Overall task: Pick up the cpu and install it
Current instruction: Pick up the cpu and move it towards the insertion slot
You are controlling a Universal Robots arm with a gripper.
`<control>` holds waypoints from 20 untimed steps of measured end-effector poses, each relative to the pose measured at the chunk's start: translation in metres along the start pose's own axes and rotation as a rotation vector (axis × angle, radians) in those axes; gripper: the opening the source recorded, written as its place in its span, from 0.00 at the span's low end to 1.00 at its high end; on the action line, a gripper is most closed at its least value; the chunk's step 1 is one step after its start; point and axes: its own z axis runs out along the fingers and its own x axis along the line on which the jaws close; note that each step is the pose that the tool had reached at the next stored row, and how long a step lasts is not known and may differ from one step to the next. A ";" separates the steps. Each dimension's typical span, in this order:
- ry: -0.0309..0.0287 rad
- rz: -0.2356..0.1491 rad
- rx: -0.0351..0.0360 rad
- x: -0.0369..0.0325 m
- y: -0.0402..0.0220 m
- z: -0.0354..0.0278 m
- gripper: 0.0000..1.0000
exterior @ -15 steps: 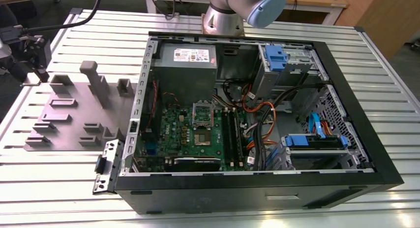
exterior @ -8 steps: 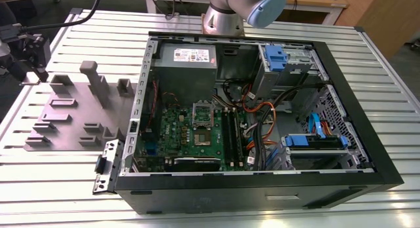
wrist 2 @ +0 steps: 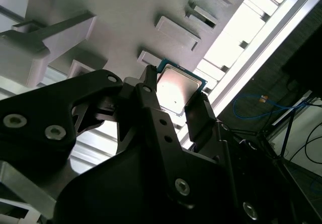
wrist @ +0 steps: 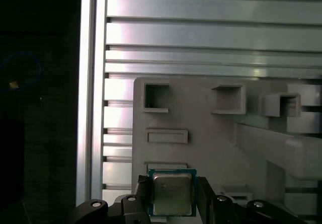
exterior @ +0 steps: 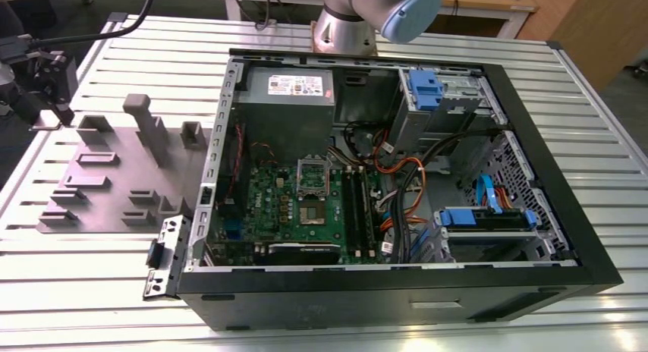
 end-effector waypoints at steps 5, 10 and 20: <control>-0.0001 0.000 0.0000 0.0000 0.0000 -0.0013 0.47; 0.0000 0.000 -0.0001 0.0000 0.0000 -0.0023 0.47; 0.0000 0.000 0.0000 0.0000 0.0000 -0.0041 0.47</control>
